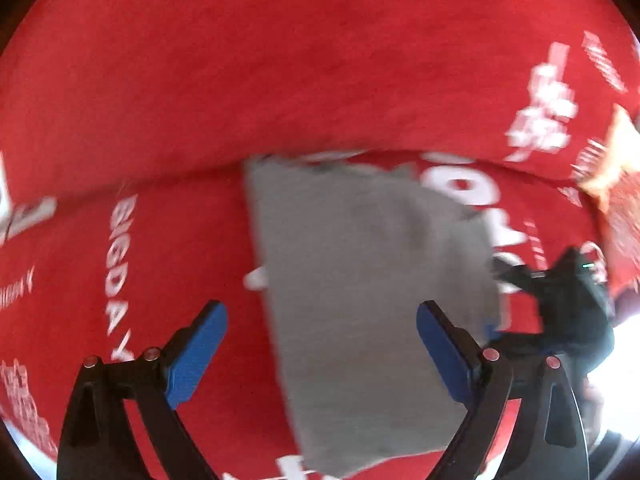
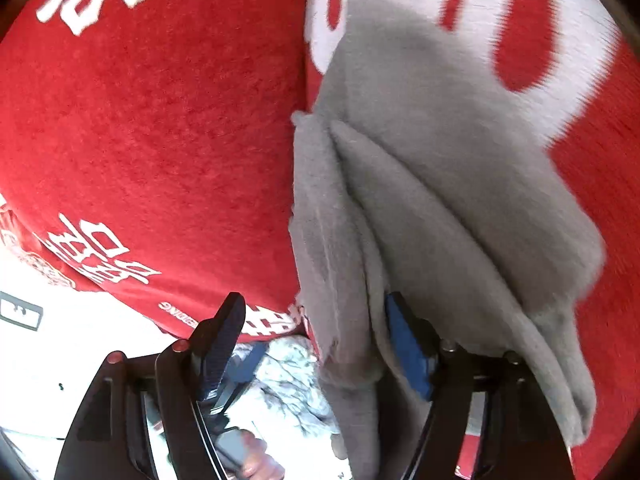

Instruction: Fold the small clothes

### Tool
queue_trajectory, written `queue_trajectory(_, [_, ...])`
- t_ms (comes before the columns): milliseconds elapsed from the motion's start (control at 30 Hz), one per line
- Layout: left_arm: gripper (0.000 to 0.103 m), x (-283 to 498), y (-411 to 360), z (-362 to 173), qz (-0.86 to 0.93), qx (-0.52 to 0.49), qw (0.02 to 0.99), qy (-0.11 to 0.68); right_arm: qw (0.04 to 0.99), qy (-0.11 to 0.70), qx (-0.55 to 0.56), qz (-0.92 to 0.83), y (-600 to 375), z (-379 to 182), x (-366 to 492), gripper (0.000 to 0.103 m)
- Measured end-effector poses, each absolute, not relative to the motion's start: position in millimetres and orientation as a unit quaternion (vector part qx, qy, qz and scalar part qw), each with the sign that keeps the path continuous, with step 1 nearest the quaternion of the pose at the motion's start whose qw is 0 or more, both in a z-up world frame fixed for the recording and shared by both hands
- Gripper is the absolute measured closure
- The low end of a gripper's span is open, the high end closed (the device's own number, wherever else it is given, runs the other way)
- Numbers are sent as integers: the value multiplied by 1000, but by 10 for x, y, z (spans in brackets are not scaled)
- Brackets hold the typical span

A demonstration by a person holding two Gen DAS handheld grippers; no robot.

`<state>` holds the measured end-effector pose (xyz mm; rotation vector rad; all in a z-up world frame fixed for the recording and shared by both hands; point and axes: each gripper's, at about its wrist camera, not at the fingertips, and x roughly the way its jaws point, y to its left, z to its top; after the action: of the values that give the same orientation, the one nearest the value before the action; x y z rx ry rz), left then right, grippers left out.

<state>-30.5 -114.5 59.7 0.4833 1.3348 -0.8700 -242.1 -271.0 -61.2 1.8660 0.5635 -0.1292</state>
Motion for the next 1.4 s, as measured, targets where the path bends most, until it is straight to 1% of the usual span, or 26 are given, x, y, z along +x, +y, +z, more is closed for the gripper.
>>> queue_trajectory(67, [8,-204,-1012,445,-355,218,680,603,576,281,766,-49,-2678,-503,-2319,28])
queue_trajectory(100, [8,-175,-956,386,-344,221,683,606,589,304,747,-48,-2693,-448,-2224,32])
queue_trajectory(167, [8,-136,-863,277,-321,229,689,608,621,368,689,-61,-2689,-330,-2032,73])
queue_trajectory(200, [8,-146,-837,249,-314,233,690,609,641,408,646,-77,-2676,-248,-1918,89])
queue_trajectory(267, [8,-171,-812,240,-306,237,694,607,681,410,601,-84,-2692,8,-1824,89])
queue_trajectory(367, [8,-269,-848,326,-329,233,699,591,728,355,580,-88,-2846,386,-2004,90])
queue_trajectory(433, [8,-376,-933,359,-345,243,695,582,743,350,559,-110,-2925,487,-2169,90])
queue_trajectory(533, [8,-530,-1114,224,-360,257,681,584,722,378,561,-145,-3022,309,-2411,90])
queue_trajectory(600, [8,-591,-1175,87,-363,259,672,591,687,413,573,-172,-3015,-3,-2546,89])
queue_trajectory(667, [7,-599,-1180,30,-360,252,667,602,665,422,587,-184,-2973,-182,-2626,88])
queue_trajectory(700, [7,-597,-1172,42,-358,248,669,602,664,407,598,-189,-2960,-177,-2666,87])
queue_trajectory(767, [7,-590,-1161,68,-357,251,670,601,660,404,598,-210,-2927,-151,-2732,84])
queue_trajectory(800, [7,-587,-1158,83,-357,255,671,598,657,404,598,-216,-2928,-140,-2766,79])
queue_trajectory(933, [7,-576,-1164,232,-348,279,681,581,656,416,592,-215,-2985,-23,-2723,77])
queue_trajectory(967, [7,-571,-1158,281,-348,282,685,575,658,415,592,-212,-2982,30,-2736,74])
queue_trajectory(1000, [7,-575,-1148,314,-349,282,686,573,659,413,593,-209,-2958,72,-2727,60])
queue_trajectory(1033, [8,-547,-1134,333,-349,284,685,573,657,410,597,-207,-2951,71,-2784,41])
queue_trajectory(1067, [7,-569,-1126,329,-350,286,682,574,656,408,602,-201,-2932,75,-2805,40])
queue_trajectory(1100, [7,-602,-1121,313,-351,291,678,577,656,408,606,-189,-2903,69,-2801,43])
queue_trajectory(1133, [7,-670,-1117,256,-350,300,673,579,658,413,604,-178,-2884,59,-2796,71])
queue_trajectory(1167, [7,-720,-1108,221,-349,304,670,580,659,431,590,-178,-2862,52,-2774,95])
queue_trajectory(1333, [7,-888,-1021,125,-340,314,664,588,652,498,507,-264,-2898,67,-2728,96])
queue_trajectory(1367, [7,-887,-1006,146,-336,314,664,589,649,508,494,-280,-2912,88,-2763,96])
queue_trajectory(1400, [7,-876,-994,183,-337,313,665,589,648,501,503,-277,-2921,107,-2811,96])
